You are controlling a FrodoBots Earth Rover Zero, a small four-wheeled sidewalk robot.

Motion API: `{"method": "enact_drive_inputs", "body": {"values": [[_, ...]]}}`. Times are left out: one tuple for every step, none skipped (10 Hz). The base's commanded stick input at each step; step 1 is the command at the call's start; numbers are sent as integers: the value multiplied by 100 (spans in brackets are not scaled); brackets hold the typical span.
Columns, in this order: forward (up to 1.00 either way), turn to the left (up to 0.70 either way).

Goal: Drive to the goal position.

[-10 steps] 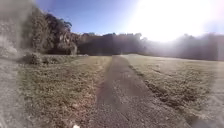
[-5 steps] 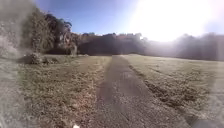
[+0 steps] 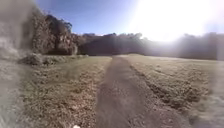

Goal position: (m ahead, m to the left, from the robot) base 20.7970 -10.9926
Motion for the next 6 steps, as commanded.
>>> {"method": "enact_drive_inputs", "body": {"values": [[60, 0], [60, 0], [60, 0], [60, 0], [60, 0], [60, 0]]}}
